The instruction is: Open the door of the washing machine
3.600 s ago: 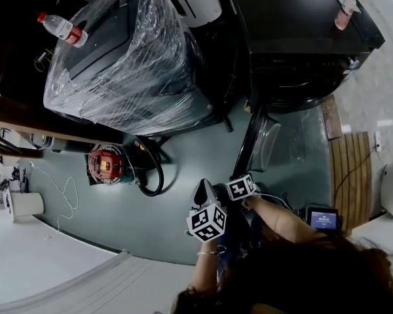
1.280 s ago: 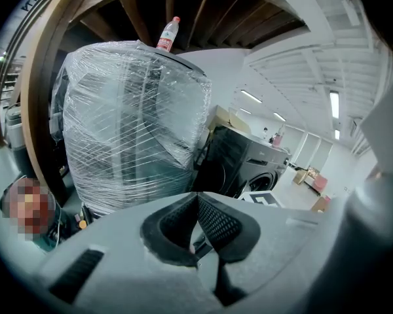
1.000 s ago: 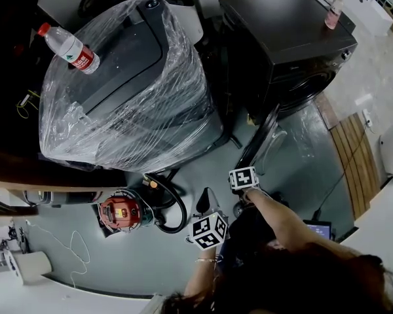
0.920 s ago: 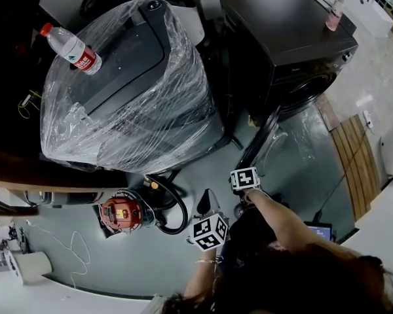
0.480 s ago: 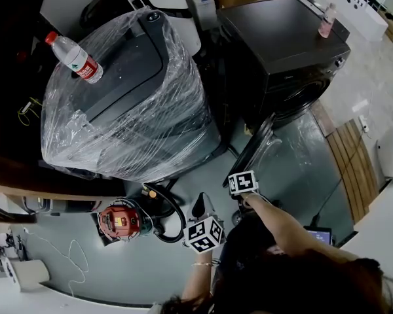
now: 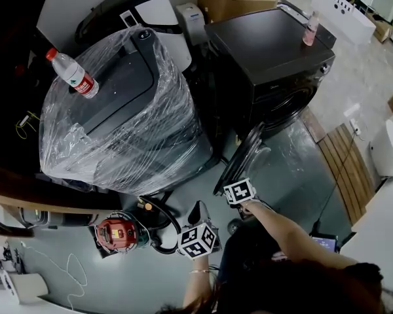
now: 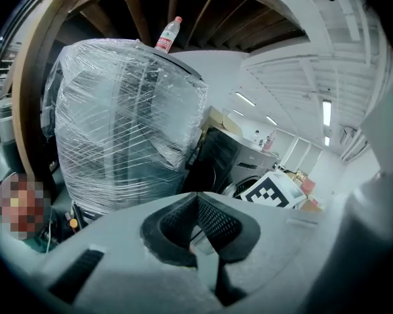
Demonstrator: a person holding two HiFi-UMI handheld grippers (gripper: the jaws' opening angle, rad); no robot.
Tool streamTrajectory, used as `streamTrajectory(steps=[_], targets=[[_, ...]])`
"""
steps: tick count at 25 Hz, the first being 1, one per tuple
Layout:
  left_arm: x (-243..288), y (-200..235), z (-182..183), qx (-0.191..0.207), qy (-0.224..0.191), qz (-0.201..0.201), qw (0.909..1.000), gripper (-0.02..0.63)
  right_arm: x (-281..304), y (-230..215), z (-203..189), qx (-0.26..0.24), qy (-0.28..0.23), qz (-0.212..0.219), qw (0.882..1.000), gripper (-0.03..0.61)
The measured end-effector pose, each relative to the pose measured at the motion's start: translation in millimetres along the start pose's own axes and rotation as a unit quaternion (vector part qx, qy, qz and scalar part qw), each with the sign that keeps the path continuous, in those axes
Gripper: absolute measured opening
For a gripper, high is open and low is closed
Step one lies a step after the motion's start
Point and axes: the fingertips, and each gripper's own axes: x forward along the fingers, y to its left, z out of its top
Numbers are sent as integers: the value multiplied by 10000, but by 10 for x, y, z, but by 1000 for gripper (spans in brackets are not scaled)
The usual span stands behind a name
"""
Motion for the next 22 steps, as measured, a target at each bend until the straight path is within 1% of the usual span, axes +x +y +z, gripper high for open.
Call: streamTrajectory(steps=[2, 5, 10, 13, 17, 22], targets=[[-7, -69, 23, 98, 40, -63, 9999, 14, -104, -9, 54, -78, -135, 54, 9999, 27], [-25, -160, 84, 261, 18, -33, 9997, 14, -280, -30, 87, -114, -279, 133, 9995, 12], [-63, -381, 151, 267, -136, 74, 9995, 14, -625, -167, 68, -244, -565, 227, 9978, 5], [-123, -590, 151, 301, -223, 123, 9992, 14, -853, -298, 32, -203, -777, 305, 9963, 5], [-169, -911, 126, 444, -322, 61, 9985, 14, -1190, -488, -32, -188, -995, 315, 9944, 5], [-257, -1325, 66, 598, -391, -4, 9974, 14, -1644, -771, -104, -249, -1281, 243, 9911, 3]])
